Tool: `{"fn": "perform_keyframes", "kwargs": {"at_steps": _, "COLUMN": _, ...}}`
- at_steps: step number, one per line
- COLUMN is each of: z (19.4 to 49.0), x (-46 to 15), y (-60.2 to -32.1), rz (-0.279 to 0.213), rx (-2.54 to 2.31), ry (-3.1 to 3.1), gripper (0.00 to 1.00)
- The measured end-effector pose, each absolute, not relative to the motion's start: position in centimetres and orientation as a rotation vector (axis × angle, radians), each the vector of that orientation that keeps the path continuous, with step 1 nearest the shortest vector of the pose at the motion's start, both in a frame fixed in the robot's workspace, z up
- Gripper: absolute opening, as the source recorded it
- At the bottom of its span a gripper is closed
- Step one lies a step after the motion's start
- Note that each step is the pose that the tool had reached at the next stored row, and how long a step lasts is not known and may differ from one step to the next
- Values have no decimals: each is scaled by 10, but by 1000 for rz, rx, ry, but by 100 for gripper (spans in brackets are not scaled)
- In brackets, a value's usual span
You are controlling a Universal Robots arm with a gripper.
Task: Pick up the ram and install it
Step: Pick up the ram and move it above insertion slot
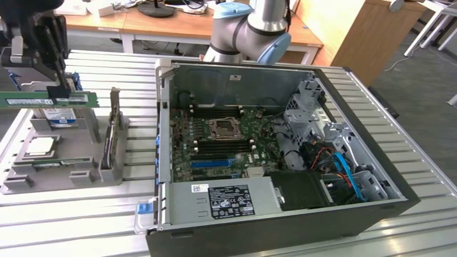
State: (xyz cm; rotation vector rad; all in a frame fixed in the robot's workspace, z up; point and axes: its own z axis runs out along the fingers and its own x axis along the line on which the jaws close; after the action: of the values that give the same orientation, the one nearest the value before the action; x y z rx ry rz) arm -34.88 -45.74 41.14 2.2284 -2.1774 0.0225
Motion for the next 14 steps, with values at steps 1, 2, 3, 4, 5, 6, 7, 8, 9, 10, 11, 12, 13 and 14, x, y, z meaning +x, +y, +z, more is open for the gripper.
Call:
{"fn": "perform_keyframes", "kwargs": {"at_steps": 1, "z": 411, "x": -347, "y": -457, "rz": 23, "rx": 2228, "ry": -2177, "gripper": 12}}
{"fn": "perform_keyframes", "kwargs": {"at_steps": 2, "z": 411, "x": -345, "y": -457, "rz": 23, "rx": 2228, "ry": -2177, "gripper": 12}}
{"fn": "perform_keyframes", "kwargs": {"at_steps": 3, "z": 411, "x": -343, "y": -457, "rz": 22, "rx": 2228, "ry": -2177, "gripper": 12}}
{"fn": "perform_keyframes", "kwargs": {"at_steps": 4, "z": 412, "x": -341, "y": -457, "rz": 22, "rx": 2228, "ry": -2177, "gripper": 12}}
{"fn": "perform_keyframes", "kwargs": {"at_steps": 5, "z": 412, "x": -338, "y": -457, "rz": 22, "rx": 2228, "ry": -2177, "gripper": 12}}
{"fn": "perform_keyframes", "kwargs": {"at_steps": 6, "z": 412, "x": -336, "y": -457, "rz": 22, "rx": 2228, "ry": -2177, "gripper": 12}}
{"fn": "perform_keyframes", "kwargs": {"at_steps": 7, "z": 412, "x": -334, "y": -457, "rz": 22, "rx": 2228, "ry": -2177, "gripper": 12}}
{"fn": "perform_keyframes", "kwargs": {"at_steps": 8, "z": 412, "x": -332, "y": -457, "rz": 22, "rx": 2228, "ry": -2177, "gripper": 12}}
{"fn": "perform_keyframes", "kwargs": {"at_steps": 9, "z": 412, "x": -329, "y": -457, "rz": 22, "rx": 2228, "ry": -2177, "gripper": 12}}
{"fn": "perform_keyframes", "kwargs": {"at_steps": 10, "z": 412, "x": -327, "y": -457, "rz": 22, "rx": 2228, "ry": -2177, "gripper": 12}}
{"fn": "perform_keyframes", "kwargs": {"at_steps": 11, "z": 412, "x": -325, "y": -457, "rz": 22, "rx": 2228, "ry": -2177, "gripper": 12}}
{"fn": "perform_keyframes", "kwargs": {"at_steps": 12, "z": 412, "x": -323, "y": -457, "rz": 22, "rx": 2228, "ry": -2177, "gripper": 12}}
{"fn": "perform_keyframes", "kwargs": {"at_steps": 13, "z": 412, "x": -321, "y": -457, "rz": 22, "rx": 2228, "ry": -2177, "gripper": 12}}
{"fn": "perform_keyframes", "kwargs": {"at_steps": 14, "z": 412, "x": -319, "y": -457, "rz": 22, "rx": 2228, "ry": -2177, "gripper": 12}}
